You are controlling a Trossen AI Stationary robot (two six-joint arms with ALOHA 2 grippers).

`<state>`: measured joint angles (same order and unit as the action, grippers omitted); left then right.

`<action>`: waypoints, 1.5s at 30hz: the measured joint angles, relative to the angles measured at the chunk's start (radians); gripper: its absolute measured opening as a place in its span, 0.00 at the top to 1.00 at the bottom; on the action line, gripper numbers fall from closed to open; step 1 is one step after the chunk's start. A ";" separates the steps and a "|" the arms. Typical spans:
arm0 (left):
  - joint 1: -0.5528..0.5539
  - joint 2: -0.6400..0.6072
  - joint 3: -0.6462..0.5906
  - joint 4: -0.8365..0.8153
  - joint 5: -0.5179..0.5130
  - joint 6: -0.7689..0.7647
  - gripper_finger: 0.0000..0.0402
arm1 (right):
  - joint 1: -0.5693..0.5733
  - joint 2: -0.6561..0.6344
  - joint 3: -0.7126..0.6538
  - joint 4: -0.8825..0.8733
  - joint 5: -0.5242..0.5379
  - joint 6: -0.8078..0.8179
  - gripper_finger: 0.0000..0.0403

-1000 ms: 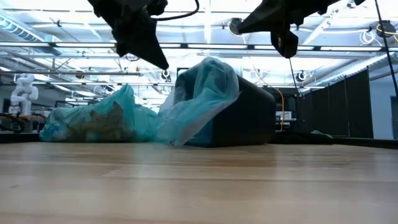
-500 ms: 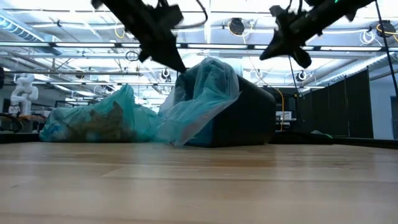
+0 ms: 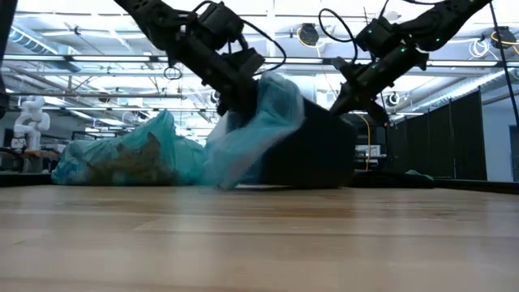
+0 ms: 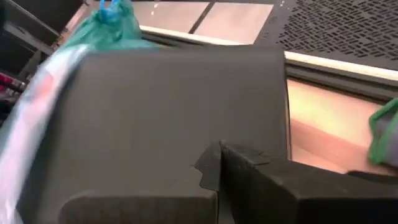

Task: Place trash/remove bag and relplace
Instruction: Put the new blue trash bag in the black trash bin

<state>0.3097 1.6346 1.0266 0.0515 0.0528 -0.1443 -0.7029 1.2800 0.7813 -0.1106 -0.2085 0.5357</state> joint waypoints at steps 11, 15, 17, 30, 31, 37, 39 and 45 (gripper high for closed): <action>0.039 0.013 0.192 -0.045 0.101 0.109 1.00 | 0.018 0.056 -0.011 -0.008 -0.072 0.074 1.00; 0.039 0.010 0.215 -0.078 0.135 0.099 1.00 | 0.074 0.051 -0.006 -0.014 -0.093 0.096 1.00; 0.038 0.011 0.220 -0.106 0.170 0.099 1.00 | 0.115 0.044 -0.006 -0.015 -0.090 0.109 1.00; -0.003 0.028 0.283 -0.122 0.288 0.063 1.00 | 0.271 0.043 -0.006 -0.010 -0.116 0.193 1.00; -0.014 0.028 0.283 -0.123 0.289 0.063 1.00 | 0.287 0.043 -0.006 -0.009 -0.115 0.200 1.00; -0.052 0.025 0.284 -0.162 0.283 0.045 1.00 | 0.384 0.024 -0.006 -0.069 -0.026 0.237 1.00; -0.065 0.017 0.284 -0.180 0.282 0.045 1.00 | 0.409 -0.003 -0.006 -0.111 0.031 0.239 1.00; -0.086 -0.065 0.284 -0.207 0.214 0.049 1.00 | 0.468 -0.137 -0.006 -0.293 0.173 0.248 1.00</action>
<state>0.2235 1.5700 1.3109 -0.1556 0.2667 -0.0957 -0.2351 1.1431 0.7757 -0.4034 -0.0358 0.7837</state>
